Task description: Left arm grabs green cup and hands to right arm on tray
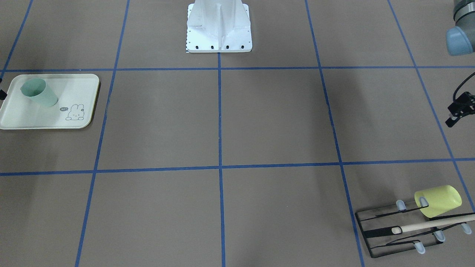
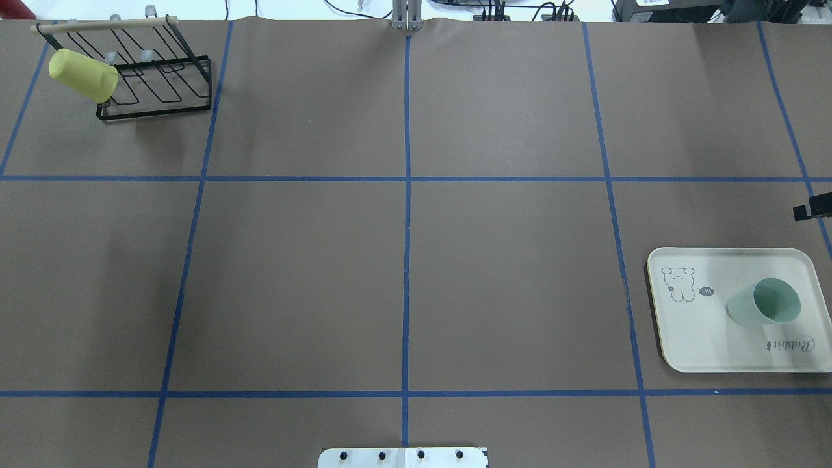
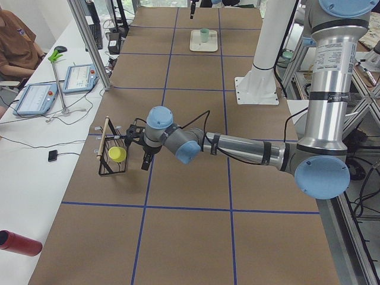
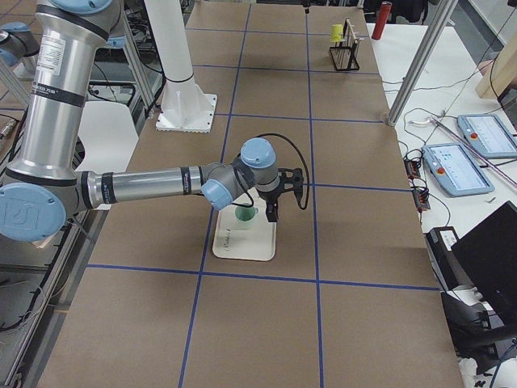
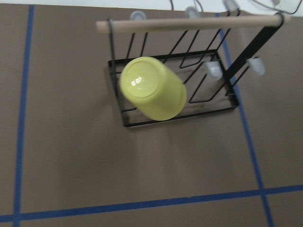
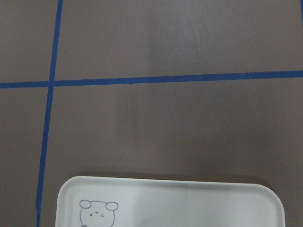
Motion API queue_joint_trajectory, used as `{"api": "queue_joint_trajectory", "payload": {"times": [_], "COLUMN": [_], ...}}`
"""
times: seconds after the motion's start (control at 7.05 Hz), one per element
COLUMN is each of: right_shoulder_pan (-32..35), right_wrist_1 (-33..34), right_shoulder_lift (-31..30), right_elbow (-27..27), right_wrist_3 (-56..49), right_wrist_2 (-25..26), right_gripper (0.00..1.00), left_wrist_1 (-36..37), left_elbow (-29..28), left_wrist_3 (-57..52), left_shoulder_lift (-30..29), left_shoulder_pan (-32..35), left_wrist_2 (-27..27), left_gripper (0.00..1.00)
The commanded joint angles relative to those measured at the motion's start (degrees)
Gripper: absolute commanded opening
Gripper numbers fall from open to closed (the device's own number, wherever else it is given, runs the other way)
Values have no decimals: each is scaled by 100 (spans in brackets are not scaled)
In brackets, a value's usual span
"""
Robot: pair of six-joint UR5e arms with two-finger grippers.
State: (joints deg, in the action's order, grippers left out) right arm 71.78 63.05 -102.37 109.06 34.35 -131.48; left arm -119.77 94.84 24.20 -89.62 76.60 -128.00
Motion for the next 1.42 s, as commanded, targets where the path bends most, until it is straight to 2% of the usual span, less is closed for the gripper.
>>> {"api": "queue_joint_trajectory", "payload": {"times": [0.0,0.14,0.28,0.43,0.57,0.71,1.13,1.28], "right_shoulder_pan": [414,511,538,539,539,539,626,687], "right_wrist_1": [1632,2136,2211,2211,2211,2211,2369,2378], "right_shoulder_lift": [645,840,868,851,859,868,859,833], "right_elbow": [-68,-173,-340,-472,-691,-850,-869,-851], "right_wrist_3": [-1583,-1973,-2046,-2047,-2151,-2361,-2390,-2390], "right_wrist_2": [131,141,123,106,88,62,-26,-148], "right_gripper": [100,100,100,100,100,100,100,100], "left_wrist_1": [331,366,1002,1469,1500,1970,2746,2766], "left_elbow": [-18,-35,-18,61,70,105,360,360], "left_wrist_3": [-1193,-1721,-1787,-1787,-1787,-1787,-1796,-1761], "left_shoulder_lift": [776,1076,1079,1026,1026,982,589,560], "left_shoulder_pan": [170,354,513,949,962,962,1015,1006], "left_wrist_2": [39,29,-536,-977,-999,-1008,-990,-947], "left_gripper": [100,100,100,100,100,100,100,100]}}
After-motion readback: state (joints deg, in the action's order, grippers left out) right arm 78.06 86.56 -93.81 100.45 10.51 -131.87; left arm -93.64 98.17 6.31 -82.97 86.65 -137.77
